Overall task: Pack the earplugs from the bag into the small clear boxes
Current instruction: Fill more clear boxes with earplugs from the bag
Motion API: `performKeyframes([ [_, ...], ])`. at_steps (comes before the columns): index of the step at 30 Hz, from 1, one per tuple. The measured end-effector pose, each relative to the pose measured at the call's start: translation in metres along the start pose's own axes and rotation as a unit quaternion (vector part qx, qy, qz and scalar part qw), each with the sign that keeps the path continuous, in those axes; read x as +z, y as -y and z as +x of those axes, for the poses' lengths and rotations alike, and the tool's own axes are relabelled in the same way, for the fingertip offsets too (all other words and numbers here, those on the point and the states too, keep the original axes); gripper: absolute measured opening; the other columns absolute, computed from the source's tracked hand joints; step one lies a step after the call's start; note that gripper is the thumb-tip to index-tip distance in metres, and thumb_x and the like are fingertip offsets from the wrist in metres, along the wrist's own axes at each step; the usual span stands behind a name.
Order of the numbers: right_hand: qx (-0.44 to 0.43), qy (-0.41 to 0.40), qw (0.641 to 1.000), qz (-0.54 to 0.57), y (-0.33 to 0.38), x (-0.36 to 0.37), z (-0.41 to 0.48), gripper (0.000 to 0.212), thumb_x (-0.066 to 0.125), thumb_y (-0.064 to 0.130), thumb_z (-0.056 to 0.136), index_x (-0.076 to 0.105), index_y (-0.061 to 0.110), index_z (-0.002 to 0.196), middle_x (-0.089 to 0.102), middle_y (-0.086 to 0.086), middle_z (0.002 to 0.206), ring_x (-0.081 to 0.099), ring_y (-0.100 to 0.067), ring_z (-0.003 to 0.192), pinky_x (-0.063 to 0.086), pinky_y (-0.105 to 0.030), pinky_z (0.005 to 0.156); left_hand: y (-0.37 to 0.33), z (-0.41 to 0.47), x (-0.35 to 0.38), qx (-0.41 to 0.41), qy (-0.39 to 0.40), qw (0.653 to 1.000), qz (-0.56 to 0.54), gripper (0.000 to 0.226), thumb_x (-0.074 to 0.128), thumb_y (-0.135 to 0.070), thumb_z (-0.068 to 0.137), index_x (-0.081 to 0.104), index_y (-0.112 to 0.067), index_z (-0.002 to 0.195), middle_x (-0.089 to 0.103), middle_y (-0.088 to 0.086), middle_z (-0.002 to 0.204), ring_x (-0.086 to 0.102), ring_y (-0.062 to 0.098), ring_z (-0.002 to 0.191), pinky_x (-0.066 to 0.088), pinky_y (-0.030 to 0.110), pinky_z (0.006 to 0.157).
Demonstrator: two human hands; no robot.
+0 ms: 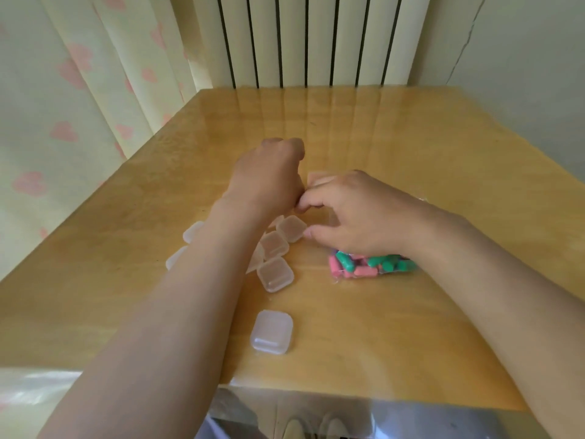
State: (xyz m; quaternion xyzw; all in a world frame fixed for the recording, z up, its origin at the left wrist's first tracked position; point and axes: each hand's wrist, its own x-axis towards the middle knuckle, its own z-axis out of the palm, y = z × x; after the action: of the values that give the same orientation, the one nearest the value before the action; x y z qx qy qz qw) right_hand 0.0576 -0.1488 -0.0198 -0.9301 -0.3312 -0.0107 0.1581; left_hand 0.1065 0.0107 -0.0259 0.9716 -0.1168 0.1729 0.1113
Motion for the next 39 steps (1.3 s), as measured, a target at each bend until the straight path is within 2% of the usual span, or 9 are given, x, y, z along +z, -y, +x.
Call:
performKeyframes([
  [3,-0.008,0.034,0.999,-0.025,0.002,0.012,0.004,0.035,0.052,0.052,0.086,0.067,0.026,0.106,0.066,0.009,0.096,0.055,-0.016,0.106,0.047,-0.045,0.098,0.005,0.002,0.001,-0.014,-0.004,1.0,0.007,0.039,0.053,-0.003,0.081,0.062,-0.015,0.118,0.066,0.008,0.109,0.061,0.034,0.098,0.053,0.041,0.072],
  [5,-0.007,0.046,0.999,-0.005,0.002,0.016,0.006,0.029,0.057,0.044,0.088,0.066,0.029,0.11,0.068,0.011,0.093,0.059,-0.014,0.099,0.048,-0.049,0.098,0.005,0.002,0.001,-0.017,-0.006,1.0,0.008,0.038,0.05,-0.003,0.084,0.062,-0.016,0.117,0.066,0.008,0.11,0.061,0.034,0.098,0.053,0.042,0.073],
  [12,0.002,-0.042,0.998,0.057,0.0,-0.012,-0.005,0.028,0.077,0.029,0.081,0.073,0.026,0.109,0.065,0.01,0.1,0.061,-0.008,0.094,0.052,-0.037,0.088,0.001,0.002,-0.003,-0.014,-0.042,0.999,-0.006,0.035,0.05,-0.009,0.082,0.064,-0.013,0.114,0.067,0.008,0.106,0.062,0.035,0.095,0.053,0.042,0.072],
  [15,0.06,-0.09,0.987,0.123,-0.016,-0.045,-0.015,0.03,0.081,0.021,0.076,0.07,0.029,0.104,0.066,0.014,0.101,0.067,-0.002,0.083,0.059,-0.036,0.081,-0.003,0.001,-0.003,0.072,-0.101,0.99,-0.073,0.04,0.046,-0.019,0.079,0.067,-0.012,0.113,0.069,0.007,0.105,0.063,0.032,0.094,0.054,0.045,0.075],
  [19,0.106,-0.122,0.977,0.137,-0.036,-0.059,-0.025,0.037,0.086,0.02,0.072,0.065,0.027,0.102,0.067,0.013,0.094,0.067,-0.003,0.075,0.061,-0.04,0.076,-0.028,-0.011,-0.002,0.201,-0.069,0.955,-0.207,0.038,0.048,-0.028,0.077,0.07,-0.009,0.102,0.07,0.003,0.089,0.067,0.022,0.08,0.054,0.042,0.07],
  [23,0.093,-0.164,0.969,0.162,-0.048,-0.04,-0.038,0.037,0.087,0.014,0.071,0.064,0.021,0.099,0.068,0.008,0.095,0.07,-0.007,0.081,0.06,-0.036,0.076,-0.041,-0.018,0.003,0.164,-0.032,0.936,-0.31,0.028,0.057,-0.036,0.088,0.07,-0.014,0.098,0.071,-0.007,0.083,0.068,0.008,0.077,0.056,0.034,0.071],
  [28,0.051,-0.223,0.953,0.201,-0.056,-0.028,-0.044,0.03,0.083,0.011,0.076,0.064,0.018,0.098,0.068,0.005,0.099,0.071,-0.009,0.087,0.06,-0.032,0.081,-0.051,-0.022,0.009,0.131,-0.034,0.901,-0.413,0.016,0.068,-0.026,0.094,0.064,-0.011,0.097,0.072,0.002,0.082,0.071,0.017,0.075,0.058,0.038,0.068],
  [31,0.067,-0.254,0.918,0.297,-0.06,-0.034,-0.049,0.017,0.073,0.011,0.086,0.066,0.021,0.097,0.071,0.0,0.1,0.074,-0.018,0.085,0.062,-0.044,0.08,-0.055,-0.023,0.012,0.148,-0.081,0.884,-0.436,0.016,0.07,-0.02,0.092,0.062,-0.008,0.098,0.07,0.004,0.085,0.071,0.024,0.076,0.058,0.042,0.066],
  [39,0.106,-0.171,0.882,0.427,-0.064,-0.03,-0.052,0.016,0.069,0.008,0.09,0.071,0.016,0.104,0.077,-0.015,0.095,0.075,-0.025,0.087,0.061,-0.038,0.079,-0.06,-0.027,0.018,0.16,-0.088,0.872,-0.453,0.012,0.075,-0.007,0.086,0.068,-0.001,0.094,0.073,0.002,0.087,0.073,0.012,0.079,0.057,0.026,0.073],
])
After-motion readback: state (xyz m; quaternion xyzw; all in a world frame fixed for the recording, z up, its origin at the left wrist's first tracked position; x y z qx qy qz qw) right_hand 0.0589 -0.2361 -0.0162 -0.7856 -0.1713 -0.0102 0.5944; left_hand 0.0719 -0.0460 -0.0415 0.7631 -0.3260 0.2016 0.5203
